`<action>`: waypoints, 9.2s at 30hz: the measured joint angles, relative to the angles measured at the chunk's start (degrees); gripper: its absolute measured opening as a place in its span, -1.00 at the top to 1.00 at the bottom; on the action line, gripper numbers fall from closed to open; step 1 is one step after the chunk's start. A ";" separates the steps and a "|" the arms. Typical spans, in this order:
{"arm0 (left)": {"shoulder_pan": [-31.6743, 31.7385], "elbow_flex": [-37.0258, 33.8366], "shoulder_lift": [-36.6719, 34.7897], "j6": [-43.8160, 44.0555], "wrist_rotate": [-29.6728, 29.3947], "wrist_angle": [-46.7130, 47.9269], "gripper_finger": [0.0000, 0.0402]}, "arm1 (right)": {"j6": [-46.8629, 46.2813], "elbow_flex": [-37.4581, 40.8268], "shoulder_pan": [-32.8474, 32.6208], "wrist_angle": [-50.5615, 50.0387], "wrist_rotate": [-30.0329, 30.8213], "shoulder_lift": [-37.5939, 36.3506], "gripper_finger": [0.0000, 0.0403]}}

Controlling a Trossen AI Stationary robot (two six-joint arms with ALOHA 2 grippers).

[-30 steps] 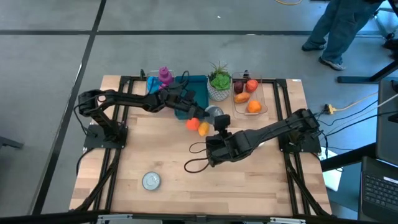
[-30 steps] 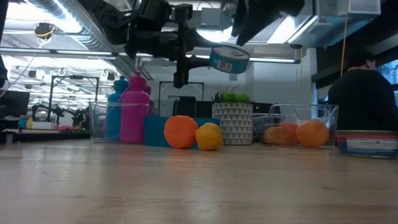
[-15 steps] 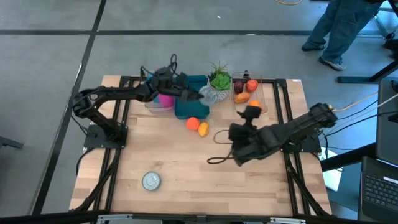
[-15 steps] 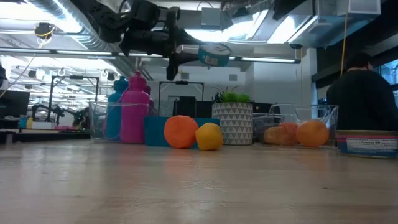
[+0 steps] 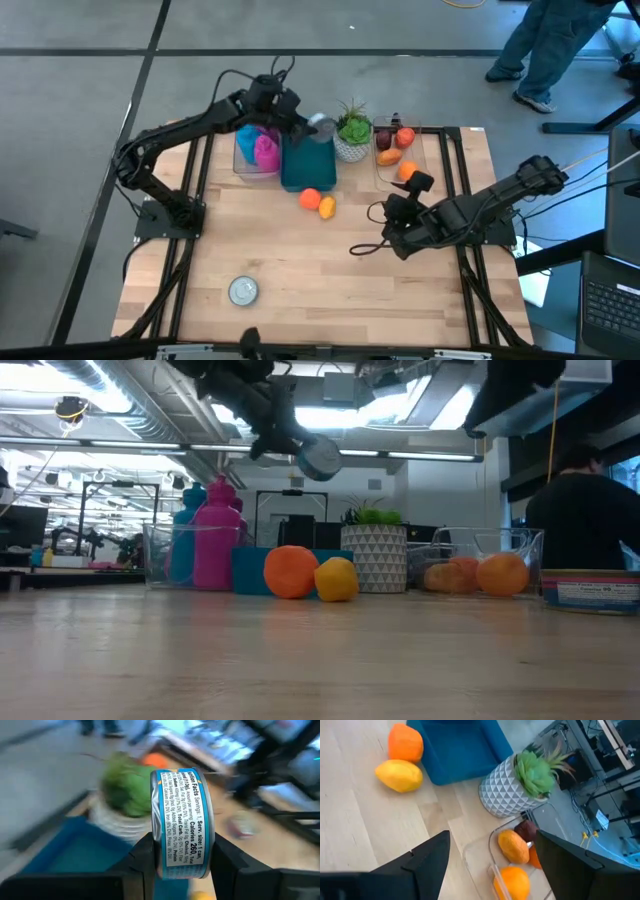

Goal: Pick & Place Food Item
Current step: Put the green tuna can into the blue bin, then put the blue pink tuna can into the blue bin

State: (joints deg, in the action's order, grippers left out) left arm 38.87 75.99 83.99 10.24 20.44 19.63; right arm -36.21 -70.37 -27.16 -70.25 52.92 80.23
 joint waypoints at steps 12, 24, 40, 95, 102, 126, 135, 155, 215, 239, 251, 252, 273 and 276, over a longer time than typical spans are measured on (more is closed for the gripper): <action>-0.69 4.10 8.62 -3.67 -13.13 10.13 0.42 | -0.95 4.94 0.45 3.85 2.15 -1.49 -0.42; -3.67 15.38 22.19 -10.31 -24.73 21.66 0.42 | -2.10 5.07 0.45 3.88 1.97 -1.49 -0.42; -4.61 21.61 29.62 -15.88 -23.66 27.74 0.42 | -1.94 5.07 0.44 3.72 1.70 -1.49 -0.42; -4.65 21.61 31.21 -24.41 -19.18 28.13 0.13 | -1.94 5.92 0.48 3.83 3.00 -1.47 -0.42; -4.63 21.61 31.21 -25.03 -19.16 28.05 -0.09 | -2.69 9.36 0.48 5.77 2.55 -1.45 -0.42; -3.52 35.76 31.23 -26.69 -27.83 31.18 -0.46 | -1.80 9.48 1.73 5.84 6.17 -1.45 -0.42; -3.18 35.75 28.59 -23.75 -19.17 29.67 -0.43 | 1.26 9.48 3.95 5.88 10.38 -2.08 -0.42; -6.04 23.30 11.52 -20.46 -2.90 15.97 -0.34 | 19.15 37.88 4.34 59.42 -12.76 -24.68 -0.42; -26.41 -29.91 -1.34 -8.06 -2.94 -50.68 -0.32 | -14.51 28.48 -10.04 17.29 -22.81 -6.76 -0.42; -29.90 -29.91 -1.31 -8.27 -9.06 -49.35 -0.33 | -20.37 28.48 -12.93 10.97 -25.00 9.63 -0.42; -29.90 -29.91 -1.31 -8.49 -9.04 -49.33 -0.33 | -20.19 28.45 -12.92 12.50 -24.52 12.69 -0.36; -29.90 -29.91 -1.31 -8.50 -9.04 -49.34 -0.33 | -20.17 28.45 -12.92 12.47 -24.49 12.69 -0.33; -29.90 -29.91 -1.31 -8.03 -8.99 -49.35 -0.33 | -20.19 27.96 -12.96 12.72 -20.72 12.40 0.96; -29.90 -29.91 -1.31 -8.02 -8.99 -49.35 -0.33 | -19.94 26.89 -12.90 12.36 -20.93 12.61 0.98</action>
State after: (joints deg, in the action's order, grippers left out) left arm 8.97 46.09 82.67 2.22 11.44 -29.71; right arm -56.15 -43.47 -40.05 -57.89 31.98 92.84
